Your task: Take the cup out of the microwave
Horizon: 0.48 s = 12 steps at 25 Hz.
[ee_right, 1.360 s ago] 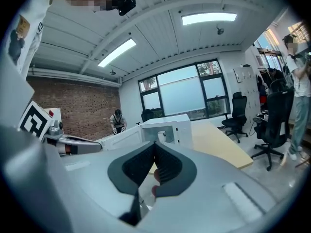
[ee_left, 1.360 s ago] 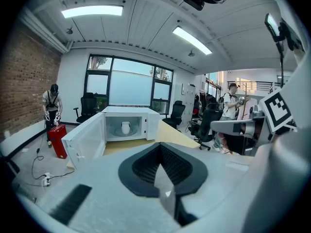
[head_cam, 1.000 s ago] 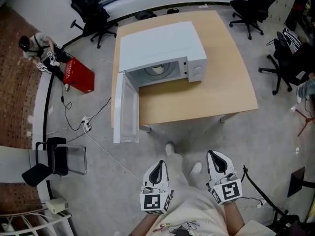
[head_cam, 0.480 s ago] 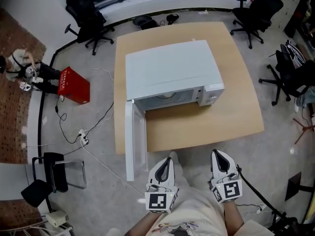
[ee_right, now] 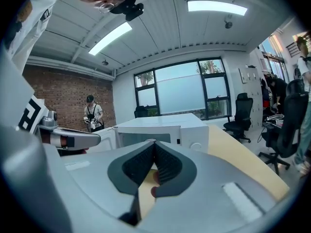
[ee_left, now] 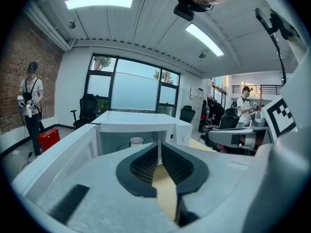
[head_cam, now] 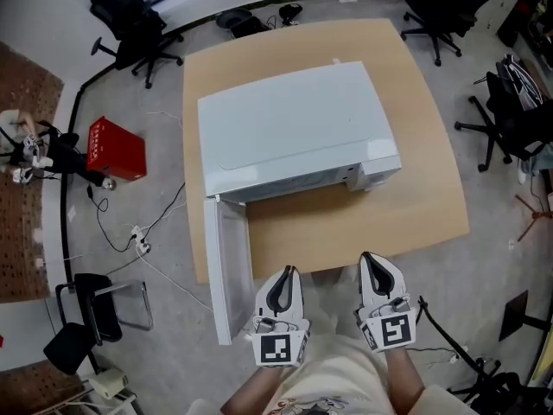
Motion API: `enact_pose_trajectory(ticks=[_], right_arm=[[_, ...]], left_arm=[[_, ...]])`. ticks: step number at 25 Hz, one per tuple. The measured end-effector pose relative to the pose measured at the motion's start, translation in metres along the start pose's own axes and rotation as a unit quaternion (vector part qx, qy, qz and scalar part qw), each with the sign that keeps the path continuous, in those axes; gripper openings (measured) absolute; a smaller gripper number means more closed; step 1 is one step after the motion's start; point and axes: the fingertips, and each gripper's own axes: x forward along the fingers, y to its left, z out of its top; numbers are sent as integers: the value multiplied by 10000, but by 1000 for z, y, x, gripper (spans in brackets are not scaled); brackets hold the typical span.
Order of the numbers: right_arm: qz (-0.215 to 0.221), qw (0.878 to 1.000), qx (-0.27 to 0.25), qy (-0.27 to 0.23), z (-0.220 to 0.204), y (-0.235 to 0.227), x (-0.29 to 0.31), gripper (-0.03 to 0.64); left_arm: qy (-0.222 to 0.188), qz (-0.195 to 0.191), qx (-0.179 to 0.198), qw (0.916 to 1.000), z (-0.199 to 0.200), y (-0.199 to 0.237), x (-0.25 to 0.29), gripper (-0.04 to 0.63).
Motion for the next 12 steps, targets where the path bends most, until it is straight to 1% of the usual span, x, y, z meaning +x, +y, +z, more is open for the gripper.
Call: enact_pose_trajectory(ticks=[1,3,7,10,12], right_arm=[[5,10000,12,34,-3,-3,4,8],[39,9999,24,104,-10,-8,14,8],[90,9997,26,236,-28,-17,32,8],[134,9994,50,310,-39,-22,47,8],[147,9992,44,378,-47,-27,52,8]], left_arm=[[-40,31,-28,10000,1,1,6,33],[-77,99,-42,9999,-2,5,21,81],[36,254,-186,9995,-20,18,56,163],[114,451,-152,9988,-34,30,80,262],[-19,566,-192,9982,-38,37,94,305]])
